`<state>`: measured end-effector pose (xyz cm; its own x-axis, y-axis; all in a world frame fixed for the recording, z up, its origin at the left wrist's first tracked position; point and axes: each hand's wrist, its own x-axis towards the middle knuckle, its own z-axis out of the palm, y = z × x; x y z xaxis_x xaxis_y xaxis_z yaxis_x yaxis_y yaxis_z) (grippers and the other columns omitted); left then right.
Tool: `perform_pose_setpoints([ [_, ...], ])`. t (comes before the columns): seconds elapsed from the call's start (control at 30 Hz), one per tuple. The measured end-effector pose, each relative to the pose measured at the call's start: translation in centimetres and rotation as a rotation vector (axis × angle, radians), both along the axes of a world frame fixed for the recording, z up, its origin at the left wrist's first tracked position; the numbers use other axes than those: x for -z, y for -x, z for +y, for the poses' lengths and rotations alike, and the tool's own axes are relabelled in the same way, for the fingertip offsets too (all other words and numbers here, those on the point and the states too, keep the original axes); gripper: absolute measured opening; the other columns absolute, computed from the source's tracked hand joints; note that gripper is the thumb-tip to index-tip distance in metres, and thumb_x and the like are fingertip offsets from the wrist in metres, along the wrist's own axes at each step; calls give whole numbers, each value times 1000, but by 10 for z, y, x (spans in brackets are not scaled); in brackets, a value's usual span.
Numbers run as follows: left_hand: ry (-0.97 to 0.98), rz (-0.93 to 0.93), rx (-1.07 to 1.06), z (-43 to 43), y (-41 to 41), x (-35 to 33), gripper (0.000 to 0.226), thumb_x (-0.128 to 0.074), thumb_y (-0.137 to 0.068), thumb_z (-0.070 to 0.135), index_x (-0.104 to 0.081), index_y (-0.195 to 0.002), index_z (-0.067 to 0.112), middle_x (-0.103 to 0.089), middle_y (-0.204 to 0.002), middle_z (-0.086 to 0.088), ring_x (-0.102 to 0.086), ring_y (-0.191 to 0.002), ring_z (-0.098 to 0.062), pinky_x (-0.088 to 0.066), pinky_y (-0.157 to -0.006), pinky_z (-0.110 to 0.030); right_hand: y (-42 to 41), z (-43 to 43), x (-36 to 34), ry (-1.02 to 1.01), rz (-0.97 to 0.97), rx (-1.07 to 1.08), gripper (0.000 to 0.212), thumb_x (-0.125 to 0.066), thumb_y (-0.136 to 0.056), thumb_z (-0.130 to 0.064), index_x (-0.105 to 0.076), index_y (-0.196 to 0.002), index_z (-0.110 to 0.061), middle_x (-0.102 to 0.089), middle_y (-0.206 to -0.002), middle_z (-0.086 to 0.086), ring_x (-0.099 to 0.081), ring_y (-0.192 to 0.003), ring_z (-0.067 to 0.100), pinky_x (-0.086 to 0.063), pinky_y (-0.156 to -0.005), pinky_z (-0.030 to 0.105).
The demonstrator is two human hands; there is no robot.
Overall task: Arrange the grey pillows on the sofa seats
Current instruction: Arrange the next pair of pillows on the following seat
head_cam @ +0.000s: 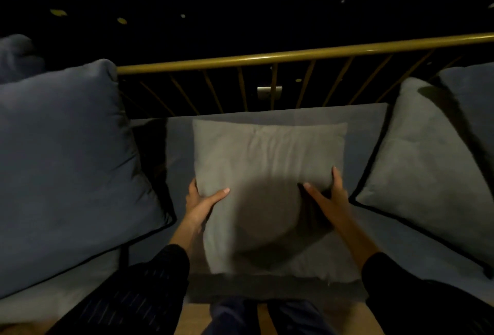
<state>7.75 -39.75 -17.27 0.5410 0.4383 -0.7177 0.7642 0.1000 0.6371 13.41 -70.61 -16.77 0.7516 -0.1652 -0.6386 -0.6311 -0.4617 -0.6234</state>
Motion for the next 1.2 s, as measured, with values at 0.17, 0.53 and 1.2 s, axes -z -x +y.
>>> perform_pose_setpoints([
  [0.17,56,-31,-66,13,47,-1,124,-95,-42,40,-32,-146,20,-55,-138,-7,-60,-117,-28,-51,-101,-51,30,23,-2,21,43,-94,111,-68,-65,-72,-16,-154,-31,-26,-159,12,-27,-146,33,-28,-116,49],
  [0.53,4,0,0,10,92,16,132,-89,-34,54,-33,-149,23,-48,-138,1,-49,-126,-24,-47,-105,-50,72,19,-4,98,129,-141,106,-76,-72,-52,-9,-153,-38,-22,-152,23,-27,-142,42,-30,-114,50],
  [1.2,-1083,-375,-328,327,101,-202,92,-83,-74,31,-34,-146,4,-35,-148,-23,-33,-137,-38,-28,-113,-43,-2,391,-104,-447,-192,-524,110,-87,-63,-42,-26,-151,-16,-38,-152,6,-41,-138,24,-36,-114,41],
])
